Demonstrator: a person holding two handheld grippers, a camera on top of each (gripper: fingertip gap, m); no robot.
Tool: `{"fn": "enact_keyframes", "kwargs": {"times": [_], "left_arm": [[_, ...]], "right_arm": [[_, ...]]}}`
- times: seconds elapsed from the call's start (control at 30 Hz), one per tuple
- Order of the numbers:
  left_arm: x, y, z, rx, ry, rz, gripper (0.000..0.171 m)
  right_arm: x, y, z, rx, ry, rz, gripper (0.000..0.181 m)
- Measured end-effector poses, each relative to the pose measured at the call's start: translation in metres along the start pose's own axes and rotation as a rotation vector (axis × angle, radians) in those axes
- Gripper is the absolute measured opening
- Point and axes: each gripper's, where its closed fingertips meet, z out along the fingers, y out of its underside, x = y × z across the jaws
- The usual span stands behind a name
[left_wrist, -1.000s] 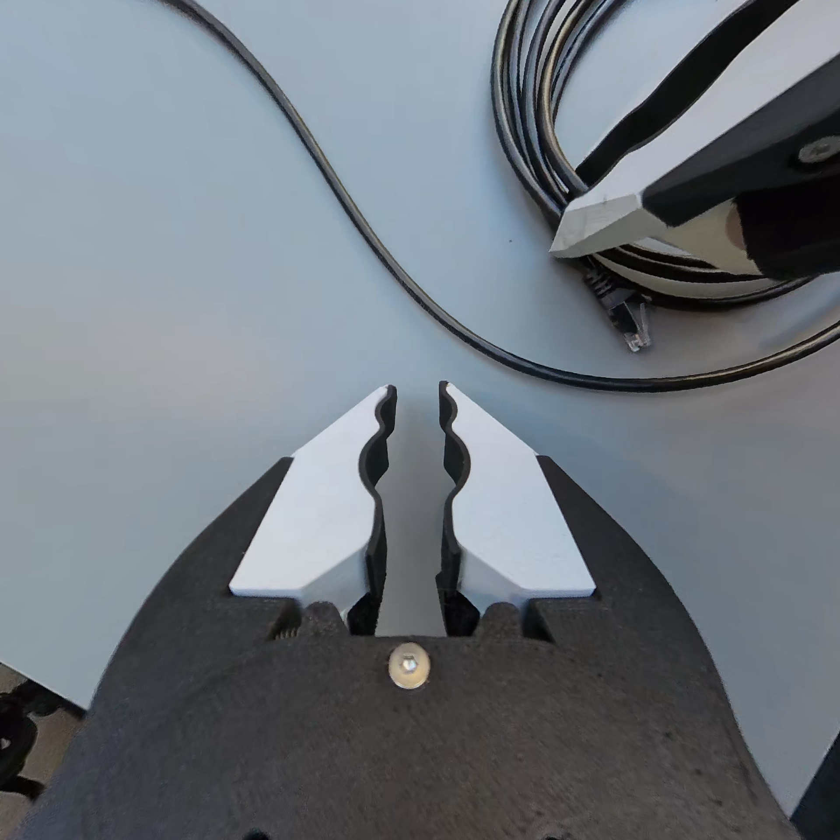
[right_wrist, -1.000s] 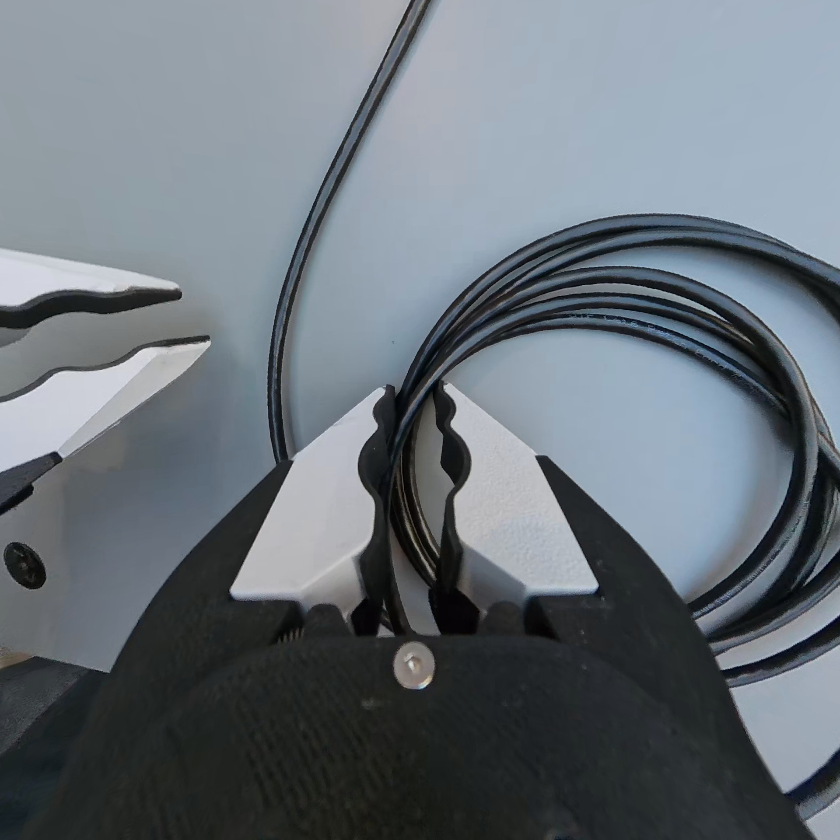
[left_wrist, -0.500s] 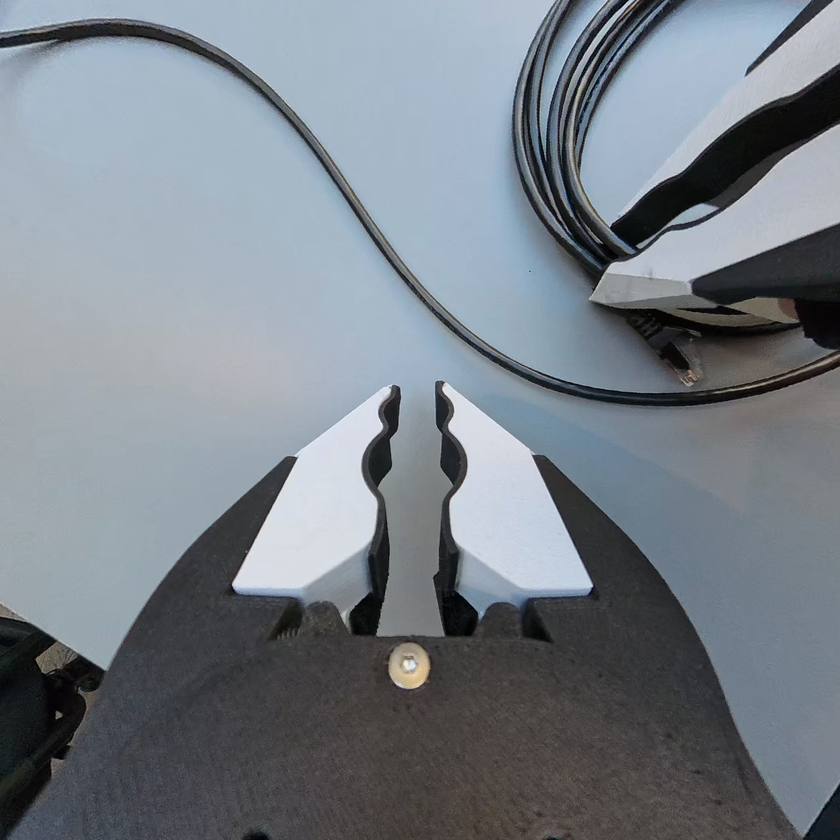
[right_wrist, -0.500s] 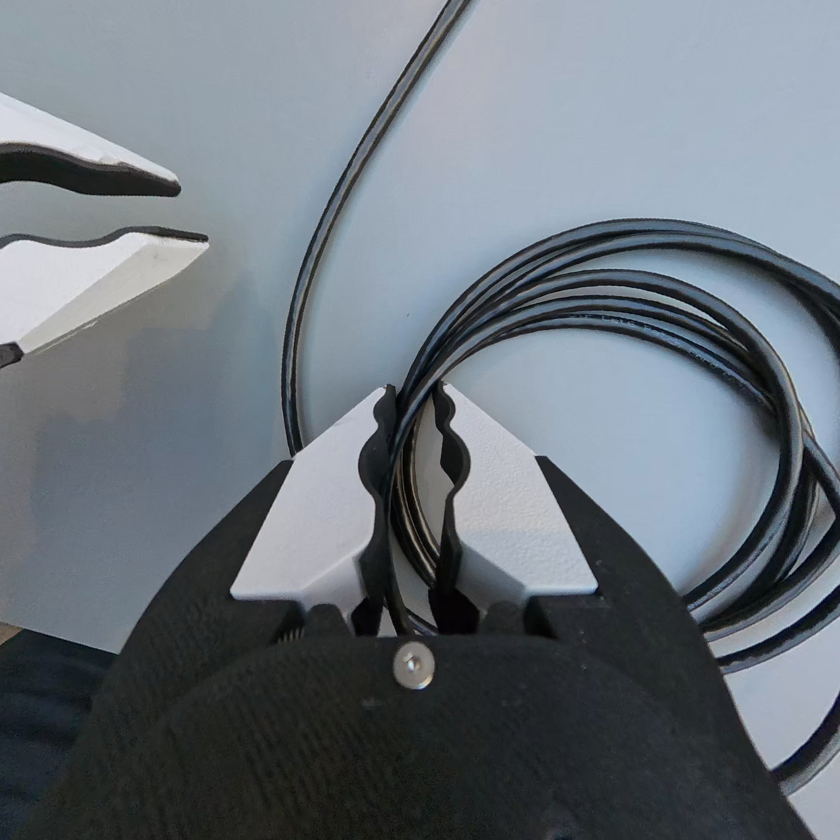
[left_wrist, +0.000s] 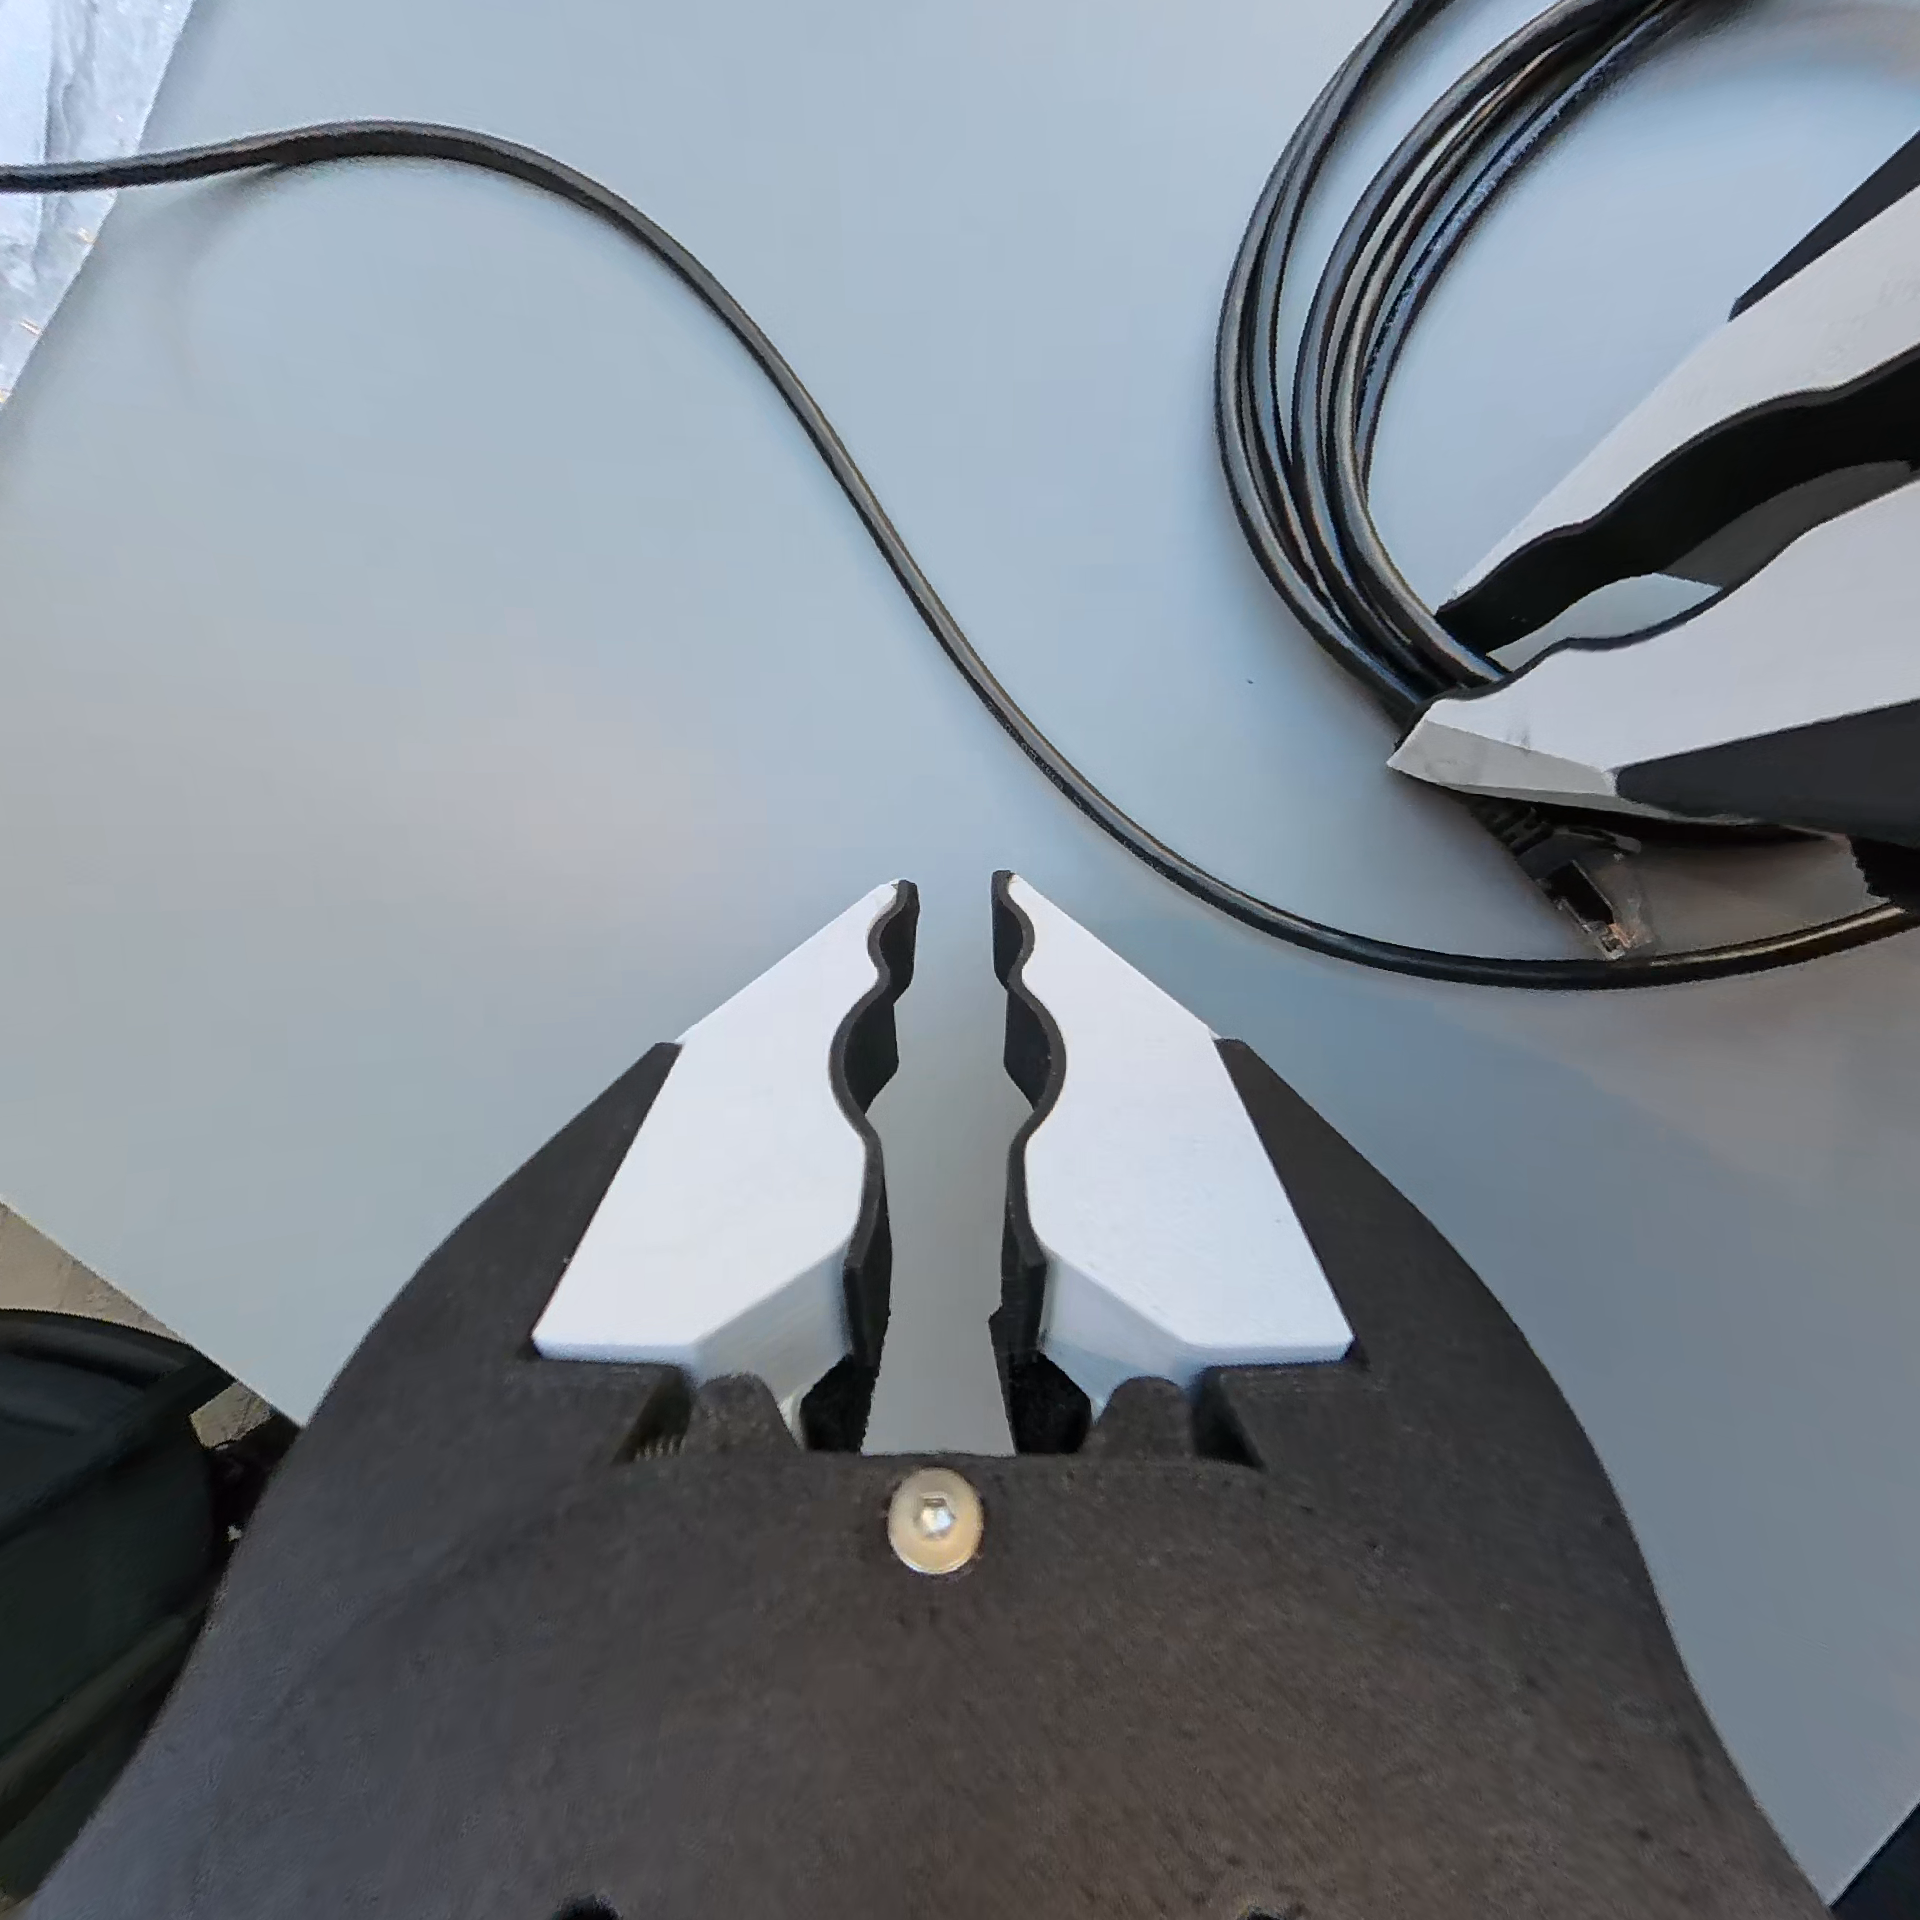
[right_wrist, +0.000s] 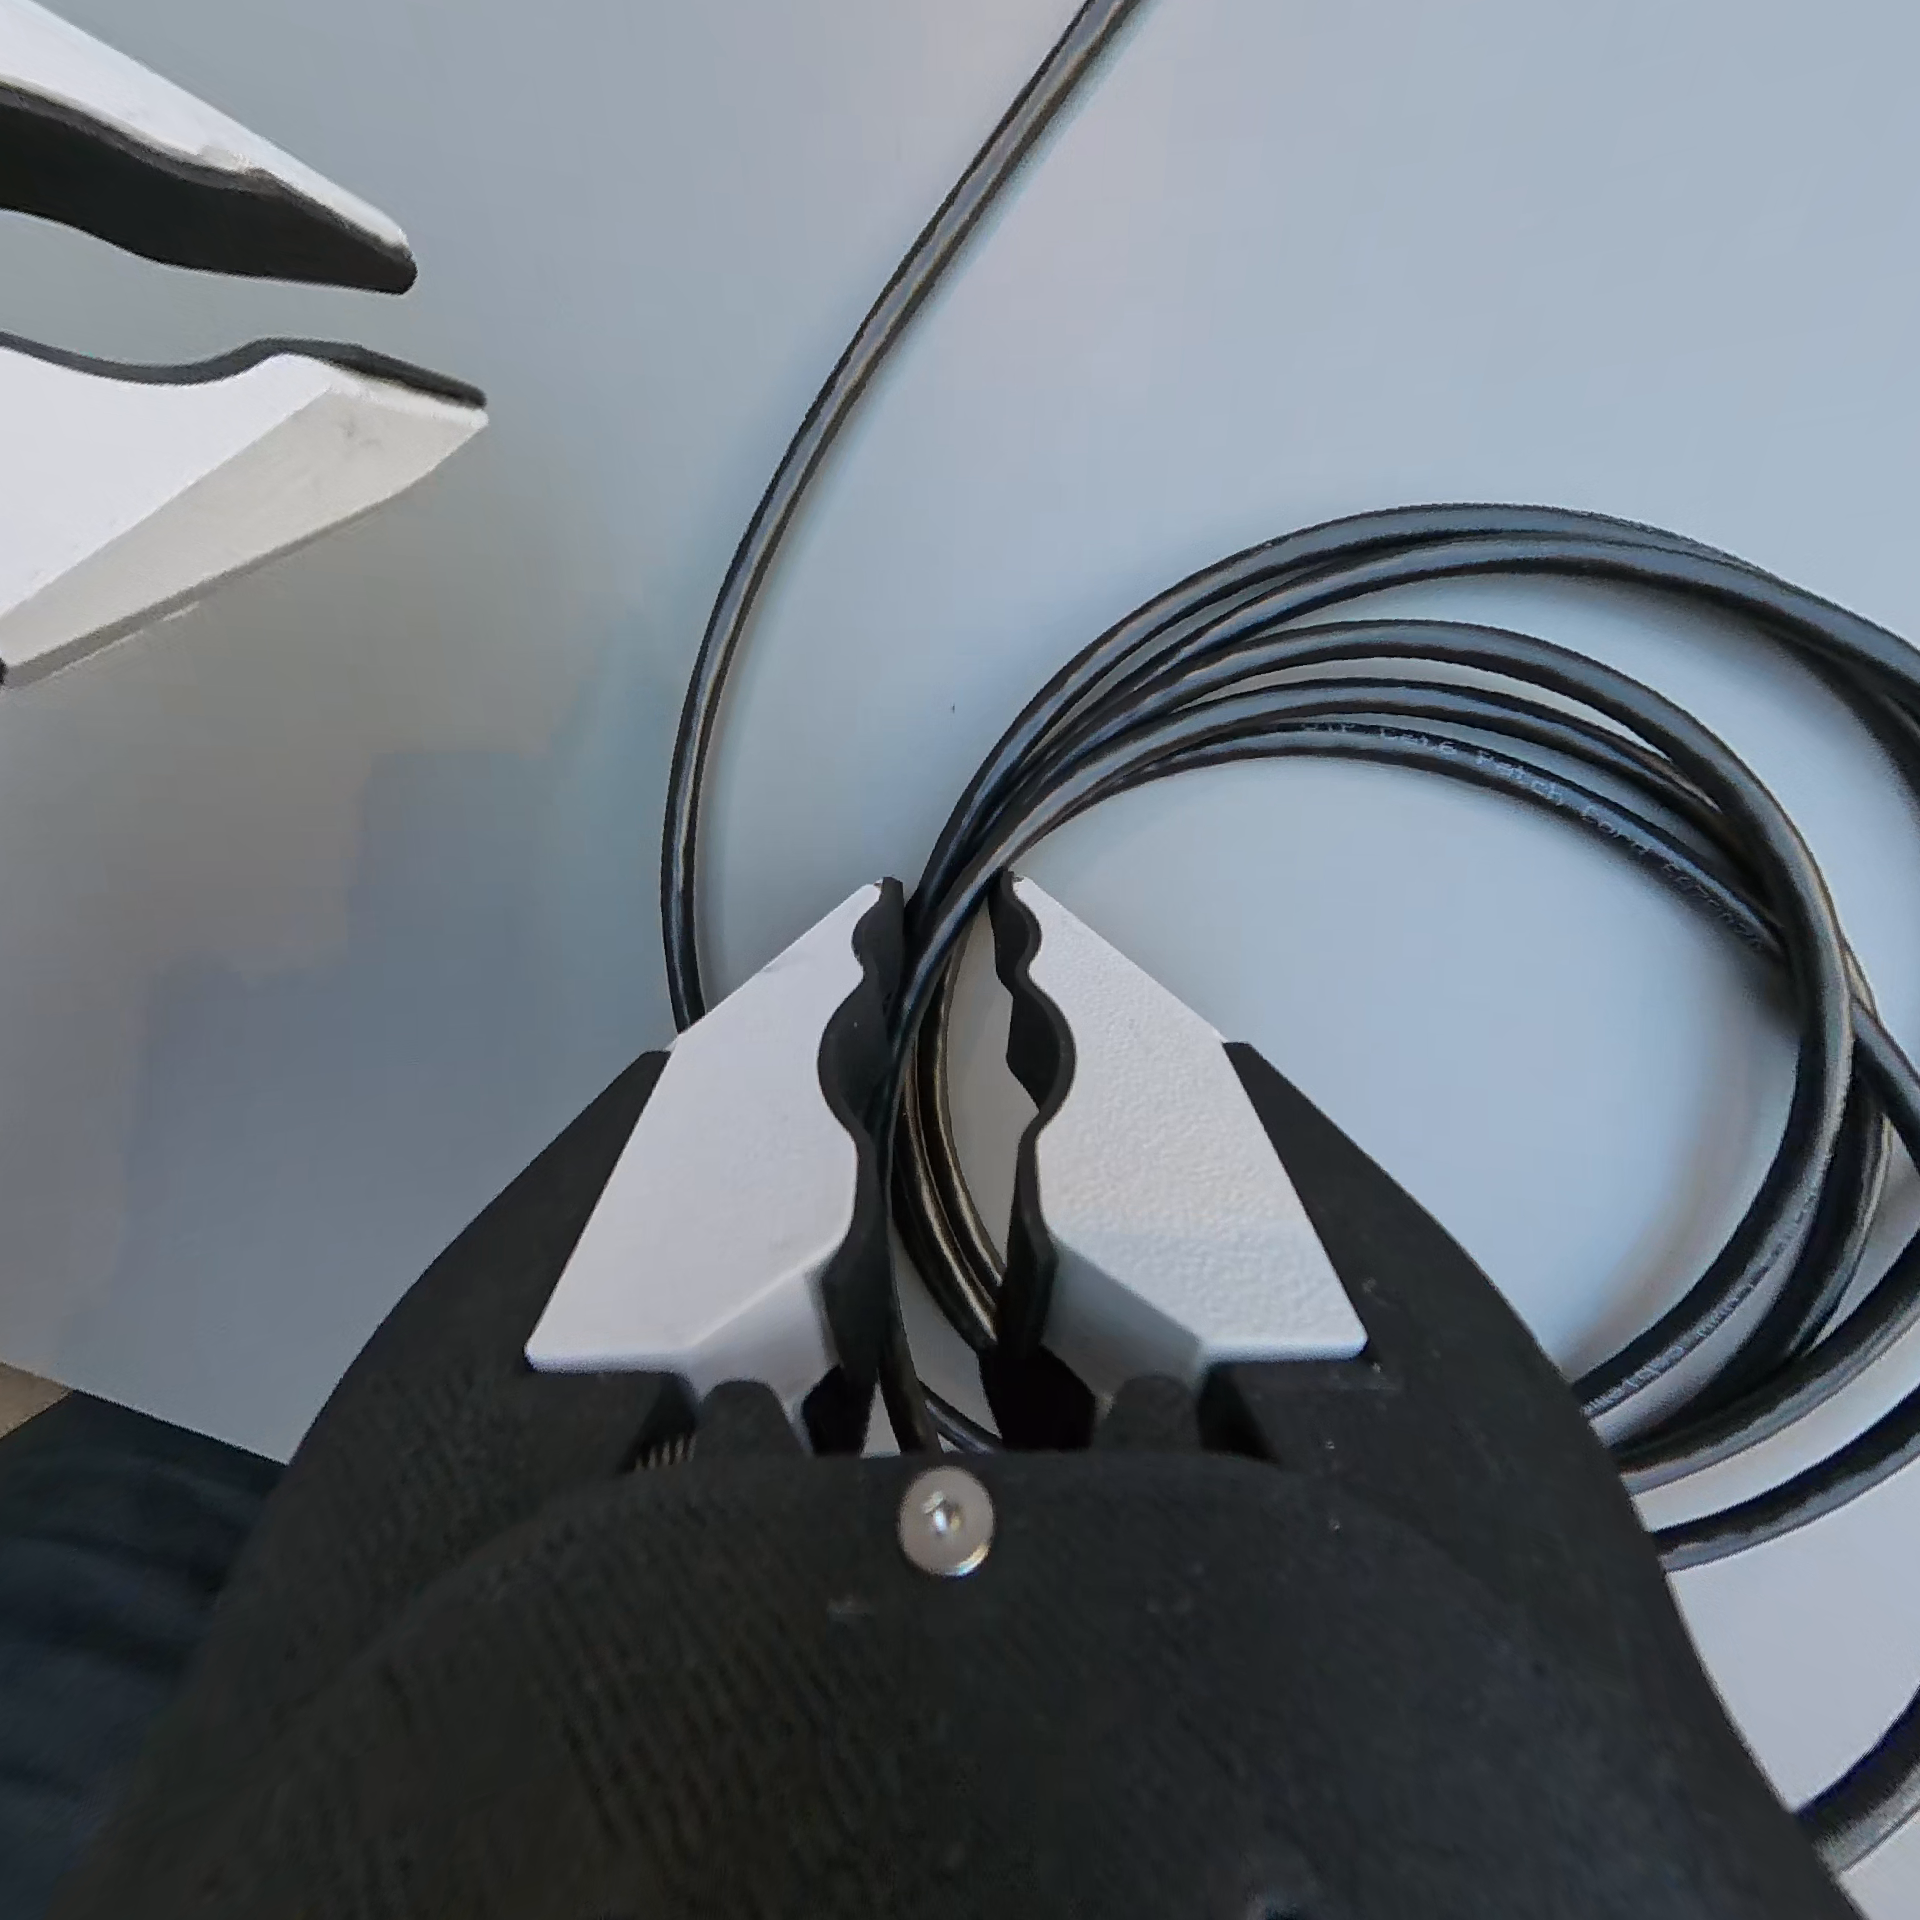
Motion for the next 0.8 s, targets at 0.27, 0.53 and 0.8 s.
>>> {"fn": "enact_keyframes", "kwargs": {"times": [0.27, 0.53, 0.8], "left_arm": [[-0.008, -0.013, -0.008, -0.016, -0.080, -0.031, 0.011], [-0.040, -0.054, -0.048, 0.048, -0.252, -0.065, 0.013], [-0.094, -0.092, -0.100, 0.123, -0.426, -0.144, 0.013]], "right_arm": [[0.000, 0.000, 0.000, -0.017, -0.030, -0.065, 0.014], [0.000, 0.000, 0.000, -0.032, -0.075, -0.123, 0.014], [-0.001, 0.001, -0.001, -0.033, -0.102, -0.142, 0.014]]}}
